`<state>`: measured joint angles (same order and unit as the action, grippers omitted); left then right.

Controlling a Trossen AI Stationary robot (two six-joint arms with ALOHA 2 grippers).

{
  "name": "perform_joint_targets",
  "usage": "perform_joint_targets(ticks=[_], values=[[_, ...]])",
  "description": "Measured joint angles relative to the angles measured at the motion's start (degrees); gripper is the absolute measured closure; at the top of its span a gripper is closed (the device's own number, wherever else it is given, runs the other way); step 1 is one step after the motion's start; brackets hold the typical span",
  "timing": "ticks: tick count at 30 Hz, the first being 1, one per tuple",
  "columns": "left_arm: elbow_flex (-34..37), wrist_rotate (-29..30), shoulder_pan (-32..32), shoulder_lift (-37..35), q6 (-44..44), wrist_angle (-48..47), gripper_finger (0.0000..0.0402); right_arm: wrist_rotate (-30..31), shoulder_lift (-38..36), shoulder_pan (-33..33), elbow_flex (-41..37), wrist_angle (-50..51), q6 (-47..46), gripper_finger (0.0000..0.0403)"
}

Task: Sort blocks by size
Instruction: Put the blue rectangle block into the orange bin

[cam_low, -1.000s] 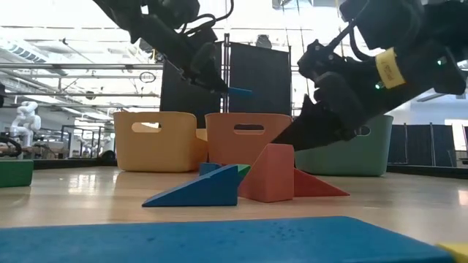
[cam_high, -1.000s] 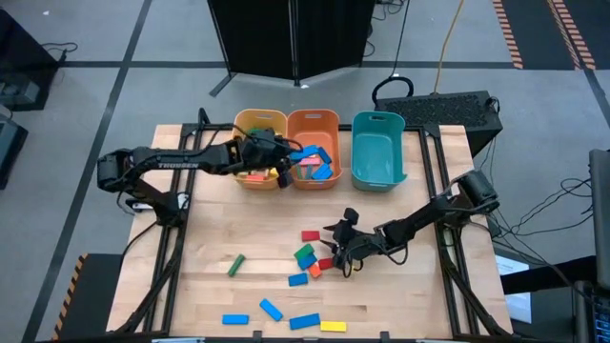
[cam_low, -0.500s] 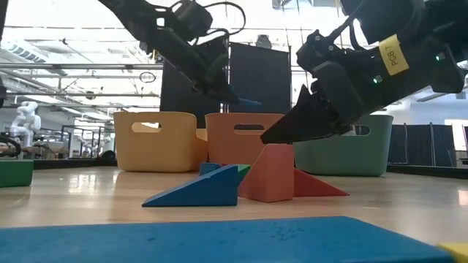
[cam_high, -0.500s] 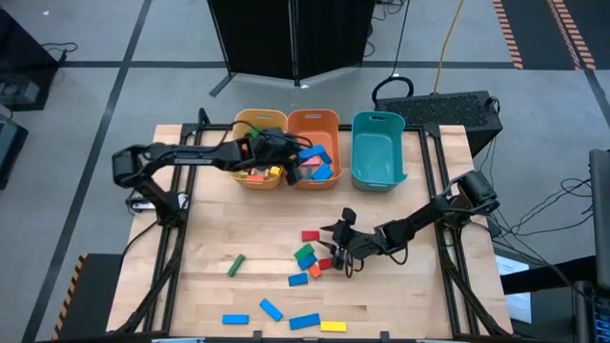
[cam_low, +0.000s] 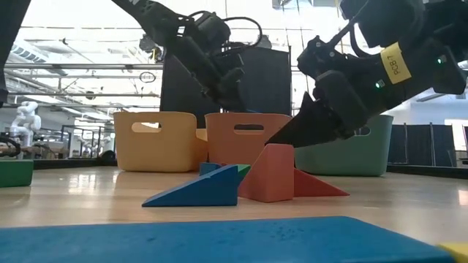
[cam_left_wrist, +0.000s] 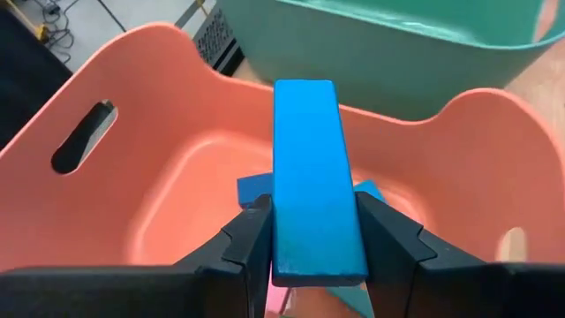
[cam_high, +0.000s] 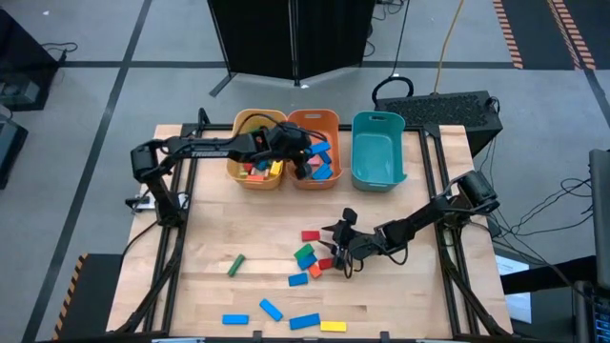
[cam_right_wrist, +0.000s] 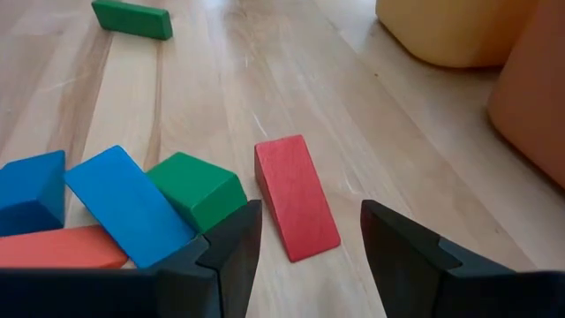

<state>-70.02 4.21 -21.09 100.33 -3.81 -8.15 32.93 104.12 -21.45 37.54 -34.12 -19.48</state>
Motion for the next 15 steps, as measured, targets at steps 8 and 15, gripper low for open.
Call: perform_joint_targets(ticks=[8, 15], values=[[0.00, 0.11, -0.69, 0.00, -3.30, -1.50, 0.0272, 0.00, 0.00, -0.04, 0.00, 0.17, -0.27, 0.0222], [0.00, -0.14, -0.67, 0.00, -4.12, -1.76, 0.0271, 0.02, 0.00, -0.04, 0.00, 0.15, -0.42, 0.0222]])
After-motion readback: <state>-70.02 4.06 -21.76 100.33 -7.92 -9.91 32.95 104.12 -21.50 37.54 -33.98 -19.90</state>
